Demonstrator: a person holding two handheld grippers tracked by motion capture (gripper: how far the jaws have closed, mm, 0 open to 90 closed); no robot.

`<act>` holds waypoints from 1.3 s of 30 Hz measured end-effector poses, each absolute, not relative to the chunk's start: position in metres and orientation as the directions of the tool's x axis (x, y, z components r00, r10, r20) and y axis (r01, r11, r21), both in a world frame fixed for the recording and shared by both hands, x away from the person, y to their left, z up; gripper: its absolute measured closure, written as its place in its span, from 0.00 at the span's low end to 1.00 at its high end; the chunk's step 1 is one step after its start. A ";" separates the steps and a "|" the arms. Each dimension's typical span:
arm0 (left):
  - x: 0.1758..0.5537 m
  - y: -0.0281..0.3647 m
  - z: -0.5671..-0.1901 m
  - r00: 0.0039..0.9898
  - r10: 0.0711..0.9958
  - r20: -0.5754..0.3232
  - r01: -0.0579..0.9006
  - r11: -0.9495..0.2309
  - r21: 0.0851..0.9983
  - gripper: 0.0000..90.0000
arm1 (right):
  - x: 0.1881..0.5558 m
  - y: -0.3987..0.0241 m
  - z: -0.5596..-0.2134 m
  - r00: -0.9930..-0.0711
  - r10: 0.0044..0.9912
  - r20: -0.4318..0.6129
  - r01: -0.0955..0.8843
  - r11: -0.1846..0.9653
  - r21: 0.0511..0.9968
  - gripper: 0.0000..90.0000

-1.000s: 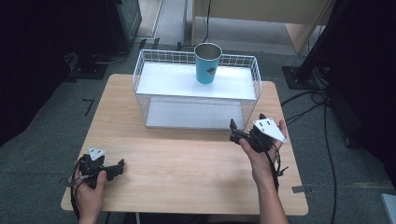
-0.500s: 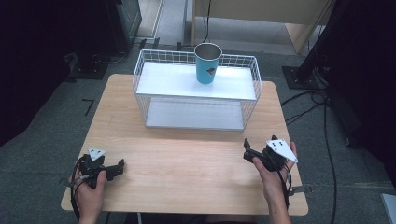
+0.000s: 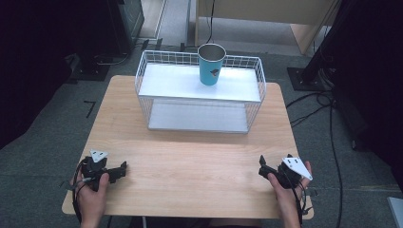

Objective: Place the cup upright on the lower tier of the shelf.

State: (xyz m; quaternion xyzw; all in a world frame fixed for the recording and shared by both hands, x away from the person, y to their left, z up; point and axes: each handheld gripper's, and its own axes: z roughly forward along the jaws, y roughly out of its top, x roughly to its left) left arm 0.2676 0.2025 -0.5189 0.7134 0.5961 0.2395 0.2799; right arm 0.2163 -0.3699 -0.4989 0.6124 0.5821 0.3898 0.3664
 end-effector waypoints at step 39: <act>0.268 0.202 -0.519 0.174 0.985 0.008 0.716 -0.132 0.685 0.00 | 0.194 -0.425 -0.526 0.033 0.999 -0.012 0.683 -0.014 0.731 0.05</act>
